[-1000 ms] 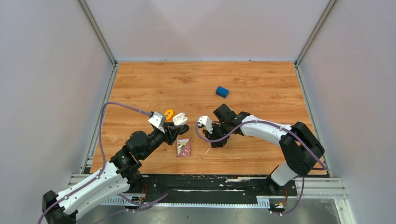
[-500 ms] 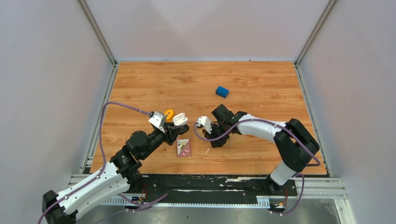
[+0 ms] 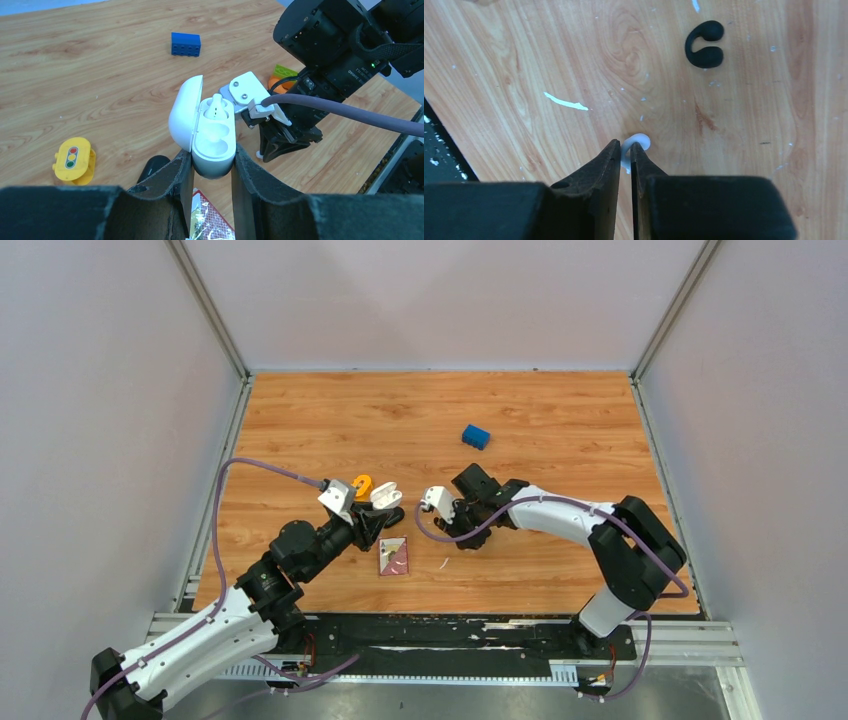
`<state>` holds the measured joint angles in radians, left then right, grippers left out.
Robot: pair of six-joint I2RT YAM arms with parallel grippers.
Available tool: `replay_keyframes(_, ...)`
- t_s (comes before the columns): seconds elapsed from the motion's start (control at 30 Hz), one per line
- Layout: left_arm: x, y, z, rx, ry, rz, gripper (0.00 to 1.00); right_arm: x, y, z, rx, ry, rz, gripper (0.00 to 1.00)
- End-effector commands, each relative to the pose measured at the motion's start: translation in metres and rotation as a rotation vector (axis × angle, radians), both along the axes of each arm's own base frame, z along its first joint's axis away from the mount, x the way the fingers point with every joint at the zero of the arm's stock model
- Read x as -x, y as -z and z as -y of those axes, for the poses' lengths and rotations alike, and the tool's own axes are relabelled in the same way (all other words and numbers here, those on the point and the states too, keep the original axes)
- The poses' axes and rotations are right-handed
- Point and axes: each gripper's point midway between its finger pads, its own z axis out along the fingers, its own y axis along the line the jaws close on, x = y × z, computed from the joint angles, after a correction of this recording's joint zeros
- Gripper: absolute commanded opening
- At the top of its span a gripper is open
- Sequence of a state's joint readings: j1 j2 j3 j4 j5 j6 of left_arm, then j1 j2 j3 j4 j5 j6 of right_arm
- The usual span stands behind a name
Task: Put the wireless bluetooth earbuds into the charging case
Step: Pick up the earbud from the center of the board, then place the earbud in the charging case.
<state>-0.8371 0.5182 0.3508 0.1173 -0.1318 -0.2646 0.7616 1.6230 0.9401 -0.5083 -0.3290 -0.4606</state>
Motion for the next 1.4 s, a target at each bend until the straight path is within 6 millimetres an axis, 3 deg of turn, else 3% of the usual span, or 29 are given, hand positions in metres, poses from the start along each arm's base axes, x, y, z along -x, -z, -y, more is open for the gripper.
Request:
replay_keyframes(0.0,0.000,-0.026,0.002,0.071,0.005,0.049,0.00,-0.029,-0.018,0.000,0.001,0.063,0.142,0.14)
replay_keyframes(0.2,0.000,-0.027,0.002,0.074,0.006,0.049,0.00,-0.036,-0.019,0.005,0.019,0.084,0.179,0.13)
replay_keyframes(0.43,0.000,-0.025,0.001,0.070,0.005,0.049,0.00,-0.038,-0.028,0.008,0.010,0.083,0.202,0.03)
replay_keyframes(0.57,-0.001,-0.019,0.004,0.065,0.011,0.054,0.00,-0.051,-0.058,0.024,-0.056,0.105,0.249,0.01)
replay_keyframes(0.7,0.005,-0.017,0.018,0.080,0.095,0.084,0.00,-0.069,-0.109,0.049,-0.209,0.121,0.322,0.00)
replay_keyframes(0.87,0.018,-0.017,0.048,0.093,0.267,0.139,0.01,-0.043,-0.174,0.053,-0.386,-0.021,0.415,0.02)
replay_keyframes(1.07,0.025,-0.009,0.076,0.084,0.417,0.188,0.00,0.005,-0.236,0.036,-0.530,-0.200,0.368,0.02)
replay_keyframes(1.23,0.042,0.006,0.094,0.068,0.572,0.214,0.00,0.021,-0.261,0.014,-0.567,-0.298,0.357,0.01)
replay_keyframes(1.37,0.055,0.012,0.101,0.097,0.659,0.216,0.00,0.033,-0.248,-0.004,-0.477,-0.360,0.370,0.01)
